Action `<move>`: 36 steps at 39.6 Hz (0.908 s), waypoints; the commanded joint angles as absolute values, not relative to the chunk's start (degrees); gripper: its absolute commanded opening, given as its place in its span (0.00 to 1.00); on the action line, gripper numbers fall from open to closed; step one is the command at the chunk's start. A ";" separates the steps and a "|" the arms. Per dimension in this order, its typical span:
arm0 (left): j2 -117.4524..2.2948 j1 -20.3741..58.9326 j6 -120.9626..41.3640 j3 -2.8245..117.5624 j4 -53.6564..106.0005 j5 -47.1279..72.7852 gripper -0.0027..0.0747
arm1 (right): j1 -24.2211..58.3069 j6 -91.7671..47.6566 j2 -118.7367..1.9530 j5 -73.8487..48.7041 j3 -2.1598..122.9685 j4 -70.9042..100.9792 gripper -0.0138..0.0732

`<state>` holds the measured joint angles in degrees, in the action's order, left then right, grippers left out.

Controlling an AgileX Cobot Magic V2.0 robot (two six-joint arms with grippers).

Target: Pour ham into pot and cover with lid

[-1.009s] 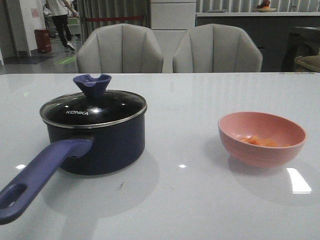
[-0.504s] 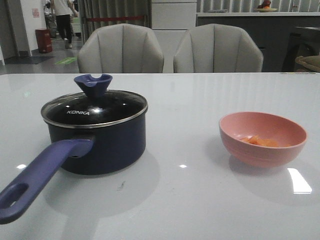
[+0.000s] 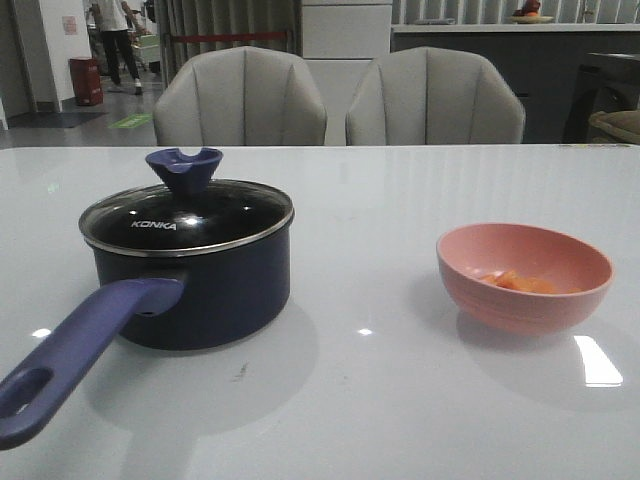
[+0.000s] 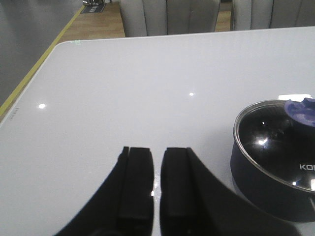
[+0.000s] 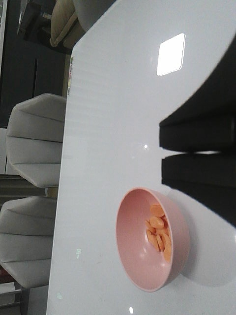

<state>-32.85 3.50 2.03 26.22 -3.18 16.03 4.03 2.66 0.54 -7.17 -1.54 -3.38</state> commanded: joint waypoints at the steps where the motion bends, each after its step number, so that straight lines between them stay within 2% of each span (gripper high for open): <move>1: -33.80 4.00 2.07 28.23 -3.30 12.24 0.25 | 3.76 2.64 1.65 -2.77 -1.27 -4.11 0.37; 4: -33.80 4.00 2.07 28.23 -3.30 12.01 0.36 | 3.76 2.64 1.65 -2.77 -1.27 -4.11 0.37; 10: -33.80 4.00 2.07 28.33 -3.19 12.01 0.72 | 3.76 2.64 1.65 -2.77 -1.27 -4.11 0.37; 13: -33.80 4.00 2.07 28.32 -3.19 12.01 0.84 | 3.76 2.64 1.65 -2.77 -1.27 -4.11 0.37; 18: -34.32 4.24 2.07 29.47 -2.98 13.17 0.86 | 3.76 2.64 1.65 -2.77 -1.27 -4.11 0.37; 23: -37.52 5.73 2.07 34.80 -2.84 20.66 0.86 | 3.76 2.64 1.65 -2.77 -1.27 -4.11 0.37; 30: -47.95 9.62 2.07 46.37 0.00 29.93 0.86 | 3.76 2.64 1.65 -2.77 -1.27 -4.11 0.37; 36: -58.84 13.96 2.07 56.39 3.44 32.23 0.86 | 3.76 2.64 1.65 -2.77 -1.27 -4.11 0.37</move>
<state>-53.78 11.61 2.03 49.61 1.50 34.11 4.03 2.66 0.54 -7.17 -1.54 -3.38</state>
